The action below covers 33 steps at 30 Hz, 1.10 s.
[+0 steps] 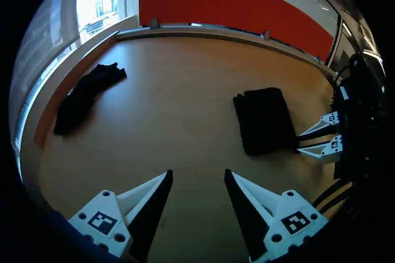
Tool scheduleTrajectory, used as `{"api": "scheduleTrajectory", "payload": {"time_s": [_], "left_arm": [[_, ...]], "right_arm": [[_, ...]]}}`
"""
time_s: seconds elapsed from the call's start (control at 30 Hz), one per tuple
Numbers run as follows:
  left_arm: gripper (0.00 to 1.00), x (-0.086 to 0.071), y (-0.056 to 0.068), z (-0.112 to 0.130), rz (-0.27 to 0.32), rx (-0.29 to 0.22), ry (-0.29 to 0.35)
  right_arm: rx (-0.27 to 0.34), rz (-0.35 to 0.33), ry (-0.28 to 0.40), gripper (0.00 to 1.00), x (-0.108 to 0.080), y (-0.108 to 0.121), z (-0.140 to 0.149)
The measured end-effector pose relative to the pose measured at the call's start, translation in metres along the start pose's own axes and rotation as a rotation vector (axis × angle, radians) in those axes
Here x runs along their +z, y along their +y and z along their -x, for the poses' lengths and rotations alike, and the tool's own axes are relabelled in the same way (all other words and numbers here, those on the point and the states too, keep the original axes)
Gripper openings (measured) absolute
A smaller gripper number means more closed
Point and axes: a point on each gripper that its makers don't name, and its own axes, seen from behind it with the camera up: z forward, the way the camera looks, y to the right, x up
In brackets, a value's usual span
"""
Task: Fold towel
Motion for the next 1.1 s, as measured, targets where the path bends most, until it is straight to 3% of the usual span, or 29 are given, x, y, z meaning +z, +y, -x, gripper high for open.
{"api": "scheduleTrajectory", "payload": {"time_s": [0.27, 0.37, 0.7, 1.1], "left_arm": [[0.77, 0.0, 0.0, 0.0, -0.001, 0.0, 0.0], [0.77, 0.0, 0.0, -0.001, -0.001, 0.001, 0.001], [0.77, 0.001, 0.002, -0.002, 0.003, 0.004, 0.003], [0.77, -0.001, 0.007, -0.01, 0.008, 0.006, 0.019]], "right_arm": [[0.003, -0.006, 0.002, 0.12, 0.0, -0.002, 0.0], [0.008, -0.007, 0.007, 0.07, -0.001, -0.002, -0.002], [-0.012, 0.015, 0.047, 0.05, -0.01, 0.004, -0.018], [-0.06, 0.052, 0.158, 0.05, -0.04, 0.018, -0.084]]}}
